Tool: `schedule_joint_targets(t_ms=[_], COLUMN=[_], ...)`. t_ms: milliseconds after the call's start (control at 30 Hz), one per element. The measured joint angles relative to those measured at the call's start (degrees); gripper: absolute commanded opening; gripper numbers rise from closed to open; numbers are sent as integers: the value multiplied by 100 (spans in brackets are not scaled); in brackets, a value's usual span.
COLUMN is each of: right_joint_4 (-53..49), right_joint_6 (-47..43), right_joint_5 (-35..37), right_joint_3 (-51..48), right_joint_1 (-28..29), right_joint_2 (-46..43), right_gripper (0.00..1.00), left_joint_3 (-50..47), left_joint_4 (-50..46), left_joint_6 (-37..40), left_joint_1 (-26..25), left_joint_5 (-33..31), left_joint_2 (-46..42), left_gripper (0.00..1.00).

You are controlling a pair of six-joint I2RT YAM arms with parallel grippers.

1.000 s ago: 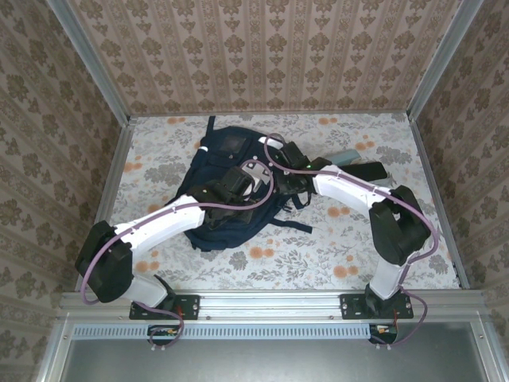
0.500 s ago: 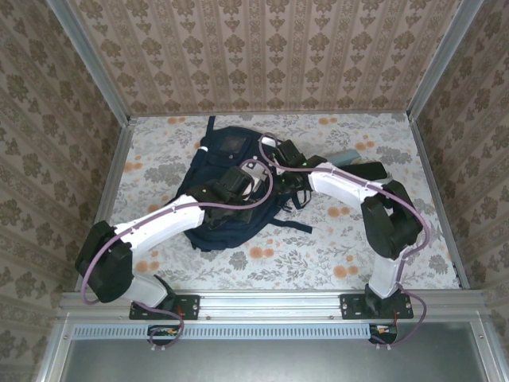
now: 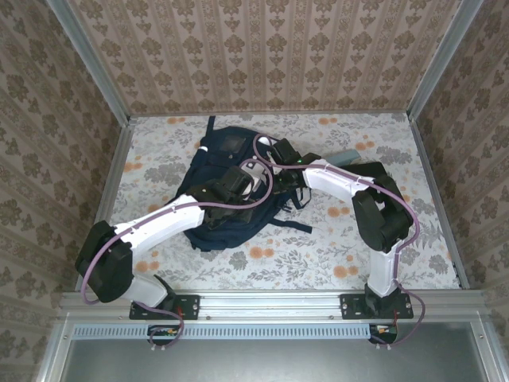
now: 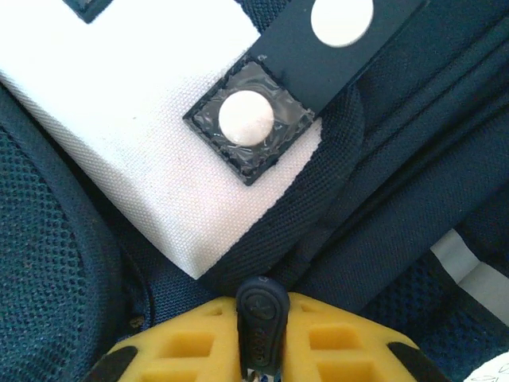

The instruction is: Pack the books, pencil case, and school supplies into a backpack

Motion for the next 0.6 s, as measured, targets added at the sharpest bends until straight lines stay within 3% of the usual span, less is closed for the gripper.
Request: schedule_joint_targets(t_ms=[167, 600], right_joint_4=[225, 1709], right_joint_6=[83, 750], right_joint_5=[15, -968], right_joint_3=[-313, -2118], right_joint_1=[0, 83], right_joint_2=[-284, -1676], right_gripper=[6, 3], left_joint_3=[0, 9], left_joint_4=[-2, 258], left_joint_6=[-22, -393], left_joint_1=[7, 31], left_joint_5=[13, 428], left_joint_2=[0, 284], left_gripper=[0, 0])
